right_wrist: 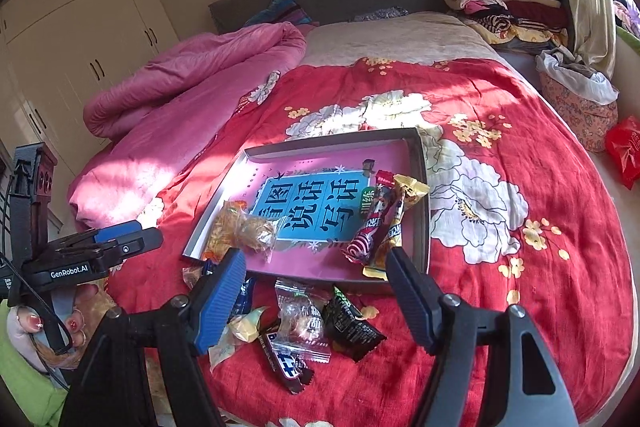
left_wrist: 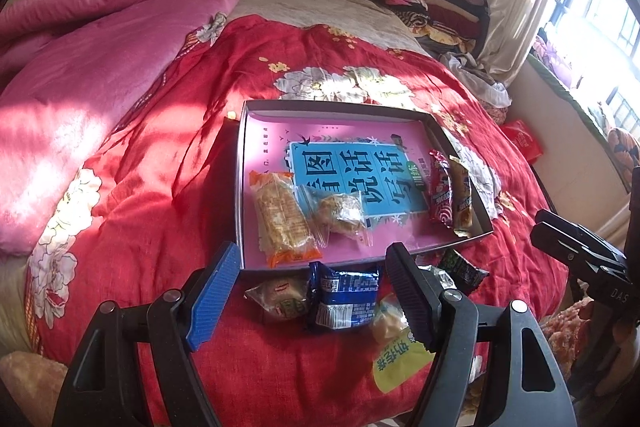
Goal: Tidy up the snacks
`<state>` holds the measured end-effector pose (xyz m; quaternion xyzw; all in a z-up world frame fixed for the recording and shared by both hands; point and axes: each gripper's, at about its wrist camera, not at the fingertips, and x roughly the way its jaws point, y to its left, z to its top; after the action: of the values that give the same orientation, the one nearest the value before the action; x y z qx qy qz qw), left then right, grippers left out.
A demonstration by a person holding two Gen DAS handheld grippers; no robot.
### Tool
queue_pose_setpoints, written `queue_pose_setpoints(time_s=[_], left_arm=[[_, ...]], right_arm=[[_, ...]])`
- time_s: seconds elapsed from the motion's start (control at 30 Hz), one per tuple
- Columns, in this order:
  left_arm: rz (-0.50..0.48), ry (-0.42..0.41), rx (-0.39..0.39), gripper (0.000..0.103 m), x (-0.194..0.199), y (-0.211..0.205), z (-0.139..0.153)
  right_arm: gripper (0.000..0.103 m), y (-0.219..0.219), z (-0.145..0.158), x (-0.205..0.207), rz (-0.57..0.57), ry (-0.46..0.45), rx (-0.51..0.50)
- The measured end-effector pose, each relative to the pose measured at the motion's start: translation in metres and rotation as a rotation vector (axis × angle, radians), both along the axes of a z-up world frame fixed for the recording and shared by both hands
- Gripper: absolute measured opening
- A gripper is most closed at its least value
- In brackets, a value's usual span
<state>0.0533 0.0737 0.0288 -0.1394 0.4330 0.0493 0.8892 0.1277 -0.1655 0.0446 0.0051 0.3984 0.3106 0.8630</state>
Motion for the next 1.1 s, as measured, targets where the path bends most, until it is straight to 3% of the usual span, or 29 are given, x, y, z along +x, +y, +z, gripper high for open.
queue_pose_setpoints(time_s=[0.3,0.53,0.77,1.1], left_arm=[[-0.028,0.062,-0.051,0.077,0.0,0.0,-0.03],[-0.044,0.116,-0.077,0.077,0.004,-0.009,-0.049],[-0.064,0.174,-0.069,0.077,0.004,-0.016,-0.065],[-0.039,0.205,-0.026,0.077,0.004,0.015,-0.072]], right_arm=[[0.072,-0.003,-0.03,0.002,0.008,0.074,-0.044],[0.072,0.001,-0.044,0.002,0.027,0.07,-0.103],[0.072,-0.003,-0.061,0.012,0.012,0.141,-0.13],[0.072,-0.006,-0.081,0.023,0.009,0.167,-0.141]])
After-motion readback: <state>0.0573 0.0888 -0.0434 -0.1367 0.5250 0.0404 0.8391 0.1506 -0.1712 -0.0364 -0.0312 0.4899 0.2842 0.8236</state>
